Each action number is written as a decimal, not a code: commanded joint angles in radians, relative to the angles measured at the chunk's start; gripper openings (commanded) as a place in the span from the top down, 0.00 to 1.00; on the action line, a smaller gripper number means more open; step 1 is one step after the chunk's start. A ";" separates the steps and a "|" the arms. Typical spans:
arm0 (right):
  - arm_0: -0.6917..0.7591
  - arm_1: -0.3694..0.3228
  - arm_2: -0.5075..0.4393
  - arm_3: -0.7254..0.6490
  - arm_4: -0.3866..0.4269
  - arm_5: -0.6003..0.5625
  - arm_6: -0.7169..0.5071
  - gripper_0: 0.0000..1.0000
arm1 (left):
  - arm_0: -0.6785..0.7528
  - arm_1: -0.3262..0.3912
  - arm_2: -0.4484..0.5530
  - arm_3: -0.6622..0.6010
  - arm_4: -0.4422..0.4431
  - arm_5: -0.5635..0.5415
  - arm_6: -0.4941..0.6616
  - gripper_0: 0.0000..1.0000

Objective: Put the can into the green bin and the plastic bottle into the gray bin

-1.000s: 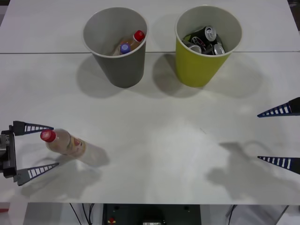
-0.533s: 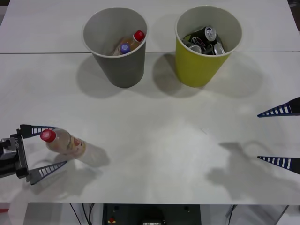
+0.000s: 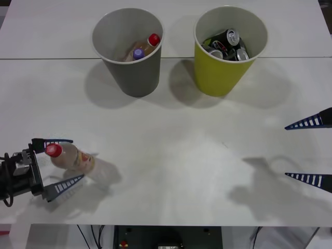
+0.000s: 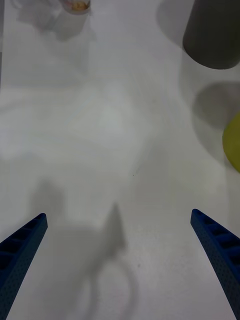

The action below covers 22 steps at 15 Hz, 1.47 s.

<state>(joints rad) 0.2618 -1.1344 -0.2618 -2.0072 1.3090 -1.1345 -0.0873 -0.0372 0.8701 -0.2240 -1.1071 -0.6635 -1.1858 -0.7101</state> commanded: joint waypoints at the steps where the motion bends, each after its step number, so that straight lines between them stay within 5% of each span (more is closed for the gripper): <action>1: 0.000 0.000 0.000 0.000 0.000 0.000 0.000 0.00 | -0.009 -0.016 0.000 0.004 -0.002 0.002 0.000 0.00; 5: 0.000 0.000 0.000 0.000 0.000 0.000 0.000 0.00 | -0.030 -0.037 0.000 0.032 -0.007 0.005 0.000 0.00; 6: 0.000 0.000 0.000 0.000 0.000 0.000 0.000 0.00 | -0.030 -0.037 0.000 0.033 -0.007 0.005 0.000 0.27; 7: 0.000 0.000 0.000 0.000 0.000 0.000 0.000 0.00 | -0.030 -0.037 0.000 0.033 -0.007 0.005 -0.002 0.74; 8: 0.000 0.000 0.000 0.000 0.000 0.000 0.000 0.00 | -0.032 -0.037 0.000 0.032 -0.007 0.005 0.000 0.94; 9: 0.000 0.000 0.000 0.000 0.000 0.000 0.000 0.00 | -0.032 -0.037 0.000 0.033 -0.008 0.005 0.000 0.99; 18: 0.000 0.000 0.000 0.000 0.000 0.000 0.000 0.00 | -0.033 -0.037 0.005 0.027 -0.007 -0.012 0.011 1.00; 22: 0.000 0.000 0.000 0.000 0.000 0.000 0.000 0.00 | -0.032 -0.028 0.017 -0.011 -0.010 -0.011 0.110 1.00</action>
<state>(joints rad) 0.2618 -1.1344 -0.2618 -2.0072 1.3090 -1.1345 -0.0873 -0.0692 0.8376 -0.2102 -1.1071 -0.6722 -1.1969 -0.6378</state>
